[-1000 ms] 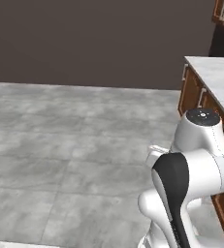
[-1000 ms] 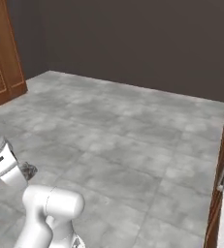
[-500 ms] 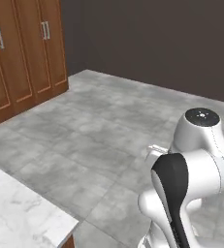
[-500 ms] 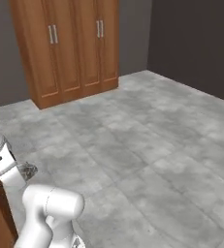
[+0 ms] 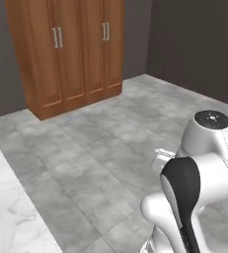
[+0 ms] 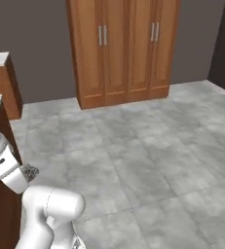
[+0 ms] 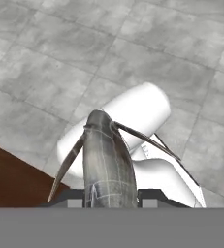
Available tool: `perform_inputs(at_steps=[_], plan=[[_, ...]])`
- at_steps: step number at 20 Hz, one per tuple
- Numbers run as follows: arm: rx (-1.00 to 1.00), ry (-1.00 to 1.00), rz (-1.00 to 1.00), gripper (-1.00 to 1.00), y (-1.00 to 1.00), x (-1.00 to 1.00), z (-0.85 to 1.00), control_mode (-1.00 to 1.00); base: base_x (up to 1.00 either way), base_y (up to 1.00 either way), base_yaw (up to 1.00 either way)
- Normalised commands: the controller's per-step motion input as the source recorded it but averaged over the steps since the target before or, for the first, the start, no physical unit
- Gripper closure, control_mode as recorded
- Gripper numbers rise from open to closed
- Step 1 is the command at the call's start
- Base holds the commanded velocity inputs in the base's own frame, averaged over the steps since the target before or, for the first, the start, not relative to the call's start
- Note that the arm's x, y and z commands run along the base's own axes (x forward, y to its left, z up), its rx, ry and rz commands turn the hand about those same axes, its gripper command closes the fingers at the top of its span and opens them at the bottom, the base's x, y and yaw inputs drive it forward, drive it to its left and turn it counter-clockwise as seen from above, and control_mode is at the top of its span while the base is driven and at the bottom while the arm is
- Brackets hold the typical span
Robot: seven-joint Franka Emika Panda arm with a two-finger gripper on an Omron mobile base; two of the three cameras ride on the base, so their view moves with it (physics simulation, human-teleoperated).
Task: Take the fish out of the fridge, briefly rinse it in the sink, and place it on the tray next to the sink.
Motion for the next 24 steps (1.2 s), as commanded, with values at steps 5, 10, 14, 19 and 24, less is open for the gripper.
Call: perform_inputs(at_steps=[5,10,14,19,24], plan=[[0.00,0.00,0.00,1.00,0.00,0.00,0.00,1.00,1.00,0.00,0.47],[0.00,0.00,0.00,1.00,0.00,0.00,0.00,1.00,1.00,0.00,0.39],[0.00,0.00,0.00,1.00,0.00,0.00,0.00,1.00,1.00,-0.08,0.30],[0.00,0.00,0.00,1.00,0.00,0.00,0.00,1.00,1.00,-0.17,0.28],[0.00,0.00,0.00,1.00,0.00,0.00,0.00,1.00,1.00,-0.24,0.26]])
